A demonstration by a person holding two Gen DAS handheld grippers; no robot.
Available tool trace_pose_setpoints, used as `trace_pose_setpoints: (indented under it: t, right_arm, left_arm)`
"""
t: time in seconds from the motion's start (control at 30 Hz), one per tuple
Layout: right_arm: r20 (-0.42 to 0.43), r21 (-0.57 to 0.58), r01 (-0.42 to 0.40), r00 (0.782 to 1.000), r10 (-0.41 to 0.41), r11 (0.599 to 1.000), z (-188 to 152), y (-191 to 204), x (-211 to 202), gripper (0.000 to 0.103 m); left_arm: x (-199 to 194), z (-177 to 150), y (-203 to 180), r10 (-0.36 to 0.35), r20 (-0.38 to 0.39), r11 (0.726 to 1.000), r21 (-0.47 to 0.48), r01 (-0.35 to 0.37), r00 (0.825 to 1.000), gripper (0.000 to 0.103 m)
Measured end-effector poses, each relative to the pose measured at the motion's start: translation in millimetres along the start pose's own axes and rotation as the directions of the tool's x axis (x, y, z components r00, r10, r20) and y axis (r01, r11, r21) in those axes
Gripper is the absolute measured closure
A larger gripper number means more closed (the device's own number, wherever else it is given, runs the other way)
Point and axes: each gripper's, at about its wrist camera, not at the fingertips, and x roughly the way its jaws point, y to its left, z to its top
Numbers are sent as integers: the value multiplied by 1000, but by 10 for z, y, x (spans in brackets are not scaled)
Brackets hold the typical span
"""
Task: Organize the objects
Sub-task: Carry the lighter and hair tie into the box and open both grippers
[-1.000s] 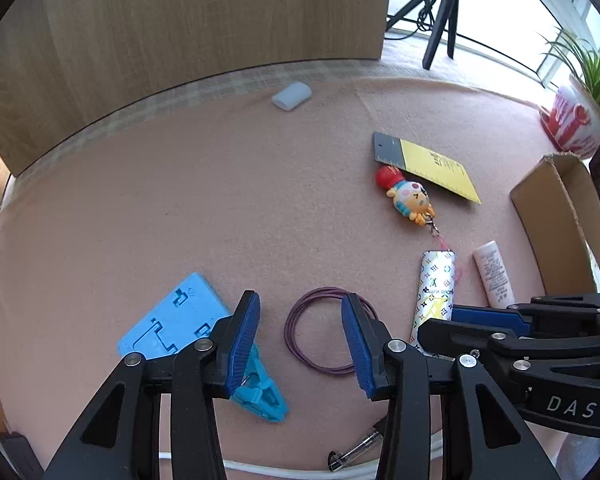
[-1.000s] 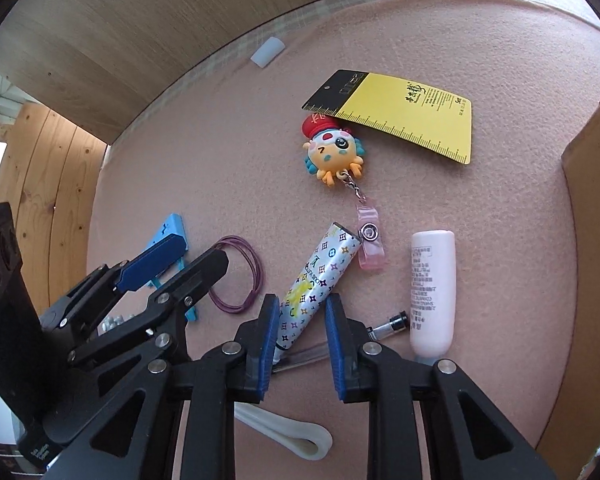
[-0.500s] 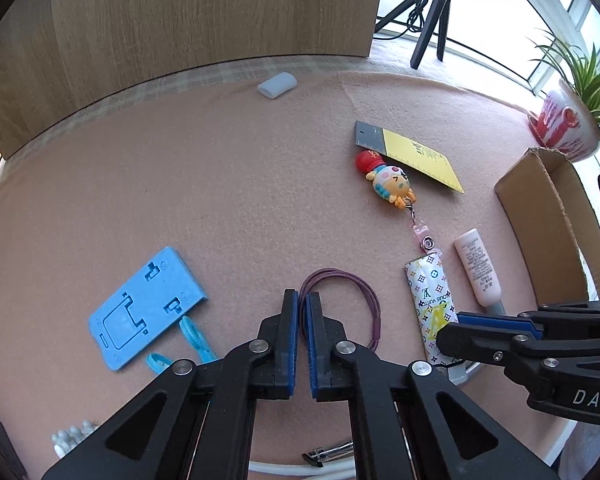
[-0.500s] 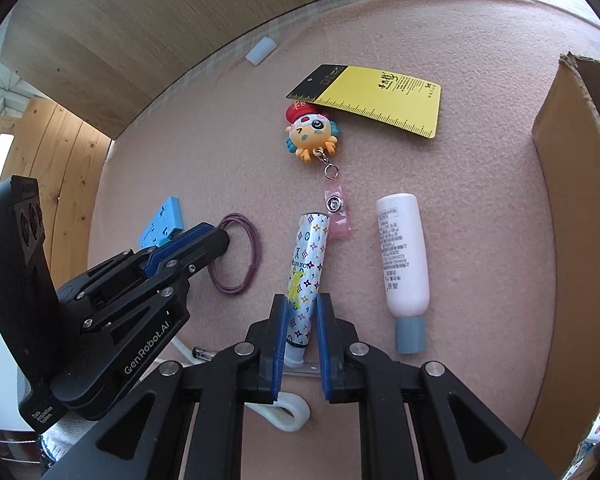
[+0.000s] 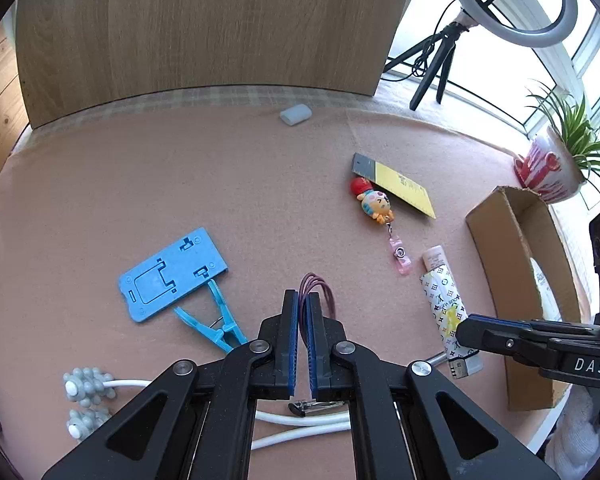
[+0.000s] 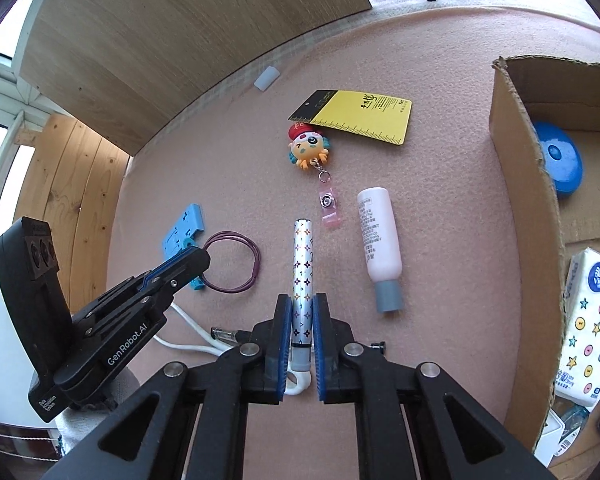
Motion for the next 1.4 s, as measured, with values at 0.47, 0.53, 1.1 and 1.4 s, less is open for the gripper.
trace_pose_setpoints:
  t: [0.47, 0.53, 1.1, 1.4]
  right_arm:
    - [142, 19, 9, 990, -12, 1000, -345, -355, -932, 93]
    - [159, 35, 20, 987, -25, 999, -398, -455, -1048, 93]
    - [225, 158, 78, 968, -113, 984, -817, -1240, -1614, 93]
    - [229, 177, 86, 965, -126, 980, -877, -1459, -1692, 93]
  left_arm:
    - [-474, 161, -667, -100, 88, 992, 79, 93, 991, 100]
    - [-490, 188, -854, -122, 90, 988, 105, 112, 988, 100]
    - [-205, 224, -2420, -229, 45, 939, 273, 208, 972, 99]
    - [56, 124, -2810, -220, 5, 930, 302, 209, 975, 99]
